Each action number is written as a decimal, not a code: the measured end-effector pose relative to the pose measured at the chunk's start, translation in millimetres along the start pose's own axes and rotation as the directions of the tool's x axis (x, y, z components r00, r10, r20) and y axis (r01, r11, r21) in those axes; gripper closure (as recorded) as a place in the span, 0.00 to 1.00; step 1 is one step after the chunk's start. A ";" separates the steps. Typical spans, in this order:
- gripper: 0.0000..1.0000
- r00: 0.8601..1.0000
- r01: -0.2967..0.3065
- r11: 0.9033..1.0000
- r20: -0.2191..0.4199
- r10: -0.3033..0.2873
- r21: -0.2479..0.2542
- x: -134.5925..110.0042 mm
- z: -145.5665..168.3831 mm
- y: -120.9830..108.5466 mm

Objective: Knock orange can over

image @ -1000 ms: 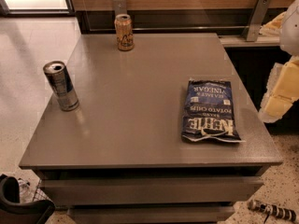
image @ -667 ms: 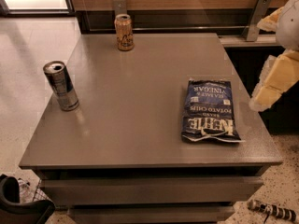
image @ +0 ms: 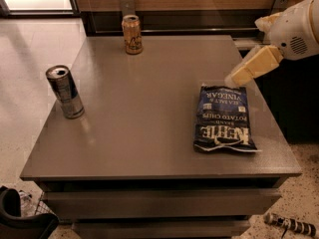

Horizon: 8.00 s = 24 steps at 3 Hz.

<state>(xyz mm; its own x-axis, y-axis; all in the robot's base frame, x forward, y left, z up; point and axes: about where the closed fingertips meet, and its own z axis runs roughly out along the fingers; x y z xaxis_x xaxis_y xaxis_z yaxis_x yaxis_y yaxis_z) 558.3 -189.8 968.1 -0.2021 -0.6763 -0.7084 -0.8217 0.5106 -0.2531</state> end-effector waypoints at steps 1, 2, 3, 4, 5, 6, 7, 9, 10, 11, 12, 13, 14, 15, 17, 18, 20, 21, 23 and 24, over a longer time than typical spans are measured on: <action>0.00 0.973 -0.020 0.998 0.231 0.007 0.053 -35.4 25.8 -31.5; 0.00 0.921 -0.034 0.990 0.389 -0.023 0.137 -74.9 43.0 -64.4; 0.00 0.921 -0.034 0.990 0.389 -0.023 0.137 -74.9 43.0 -64.4; 0.00 0.915 -0.062 0.991 0.402 0.007 0.122 -82.3 67.4 -74.7; 0.00 0.897 -0.107 0.989 0.439 0.051 0.103 -102.0 112.2 -95.9; 0.00 0.862 -0.154 0.985 0.498 0.094 0.082 -134.8 174.4 -125.7; 0.00 0.840 -0.177 0.982 0.530 0.118 0.063 -148.2 208.4 -140.7; 0.00 0.811 -0.191 0.981 0.558 0.175 -0.031 -166.8 287.4 -146.7; 0.00 0.809 -0.177 0.981 0.557 0.188 -0.074 -173.7 308.2 -138.7; 0.00 0.783 -0.189 0.974 0.579 0.226 -0.124 -176.7 324.6 -128.0; 0.13 0.727 -0.212 0.957 0.623 0.289 -0.196 -184.4 342.8 -111.1; 0.34 0.687 -0.227 0.944 0.648 0.328 -0.238 -188.8 352.8 -99.0; 0.58 0.680 -0.226 0.942 0.652 0.335 -0.249 -192.5 355.5 -94.2; 0.90 0.680 -0.222 0.941 0.651 0.336 -0.254 -195.5 358.1 -90.8; 1.00 0.690 -0.215 0.943 0.643 0.330 -0.253 -198.0 356.4 -87.9; 1.00 0.690 -0.215 0.943 0.643 0.330 -0.253 -198.0 356.4 -87.9; 1.00 0.700 -0.217 0.946 0.636 0.324 -0.242 -197.1 347.9 -89.9; 1.00 0.744 -0.220 0.957 0.601 0.290 -0.190 -193.9 314.7 -94.4; 1.00 0.884 -0.199 0.980 0.427 0.193 -0.031 -187.8 208.5 -104.1; 1.00 0.926 -0.174 0.985 0.339 0.164 -0.001 -189.6 194.6 -107.7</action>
Offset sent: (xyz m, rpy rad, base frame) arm 0.1308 0.0492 0.0666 0.4255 -0.4438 -0.0191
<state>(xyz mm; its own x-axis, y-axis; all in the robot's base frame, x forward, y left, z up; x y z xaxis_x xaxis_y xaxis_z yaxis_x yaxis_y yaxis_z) 788.8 -13.2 1001.4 -0.1411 -0.3628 -0.9211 -0.7749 0.6196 -0.1254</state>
